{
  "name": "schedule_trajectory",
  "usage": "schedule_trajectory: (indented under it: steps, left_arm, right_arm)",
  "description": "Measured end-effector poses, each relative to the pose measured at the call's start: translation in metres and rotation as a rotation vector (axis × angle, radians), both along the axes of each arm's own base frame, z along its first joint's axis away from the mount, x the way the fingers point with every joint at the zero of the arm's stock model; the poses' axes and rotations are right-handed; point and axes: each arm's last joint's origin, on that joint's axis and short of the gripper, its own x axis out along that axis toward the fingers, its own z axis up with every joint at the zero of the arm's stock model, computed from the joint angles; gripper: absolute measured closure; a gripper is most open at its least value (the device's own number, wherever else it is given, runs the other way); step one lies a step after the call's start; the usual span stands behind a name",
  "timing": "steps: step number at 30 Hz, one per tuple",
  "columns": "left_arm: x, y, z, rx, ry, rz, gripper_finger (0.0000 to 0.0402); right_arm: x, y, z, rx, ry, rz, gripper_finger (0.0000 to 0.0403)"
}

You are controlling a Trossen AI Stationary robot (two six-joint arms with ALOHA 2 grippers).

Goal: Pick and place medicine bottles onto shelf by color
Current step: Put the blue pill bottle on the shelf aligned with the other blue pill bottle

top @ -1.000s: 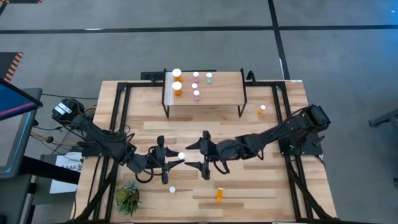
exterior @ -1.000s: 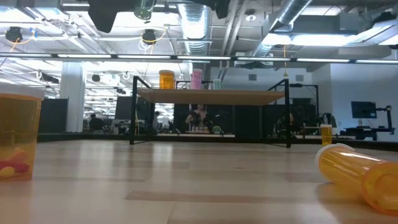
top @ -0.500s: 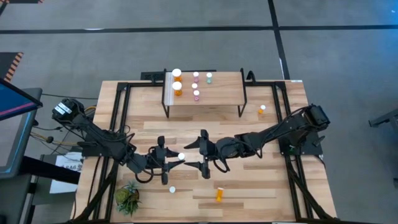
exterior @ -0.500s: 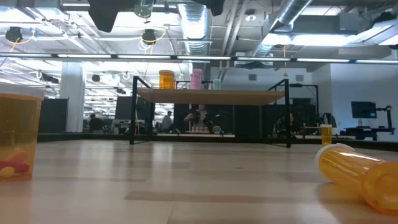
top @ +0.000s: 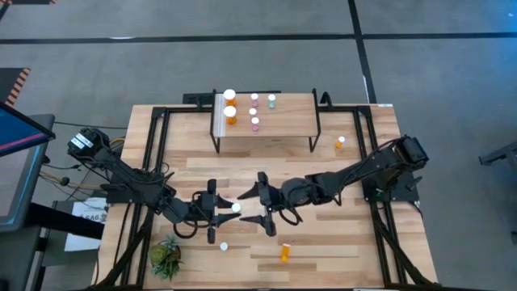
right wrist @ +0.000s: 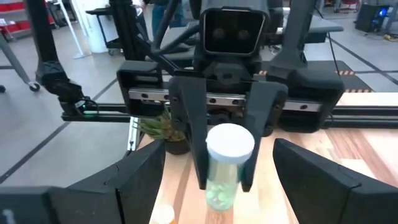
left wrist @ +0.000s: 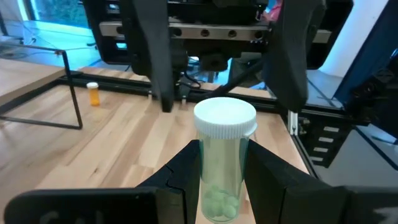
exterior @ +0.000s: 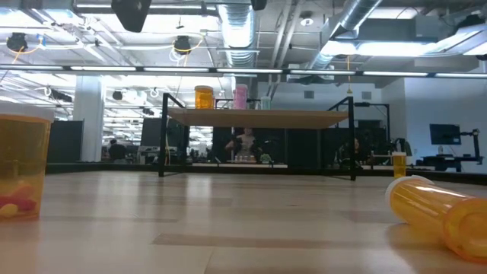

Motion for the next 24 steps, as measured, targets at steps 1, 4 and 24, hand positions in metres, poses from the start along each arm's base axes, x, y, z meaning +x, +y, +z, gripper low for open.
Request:
schedule_trajectory:
  steps: [1, 4, 24]
  left_arm:
    - [0.0004, -0.0003, -0.0005, 0.000, 0.000, 0.000, 0.0313]
    - [0.0023, -0.0011, -0.0012, 0.003, -0.011, -0.005, 0.0313]
    - [0.0042, 0.0008, 0.0018, -0.008, -0.034, -0.017, 0.0313]
  right_arm:
    - [0.0000, 0.0002, 0.0001, 0.000, 0.000, 0.001, 0.0081]
    - [0.0000, -0.0001, -0.0004, 0.003, 0.005, -0.001, 0.0081]
    - [0.0029, -0.0091, 0.0019, 0.075, -0.007, -0.035, 0.0100]
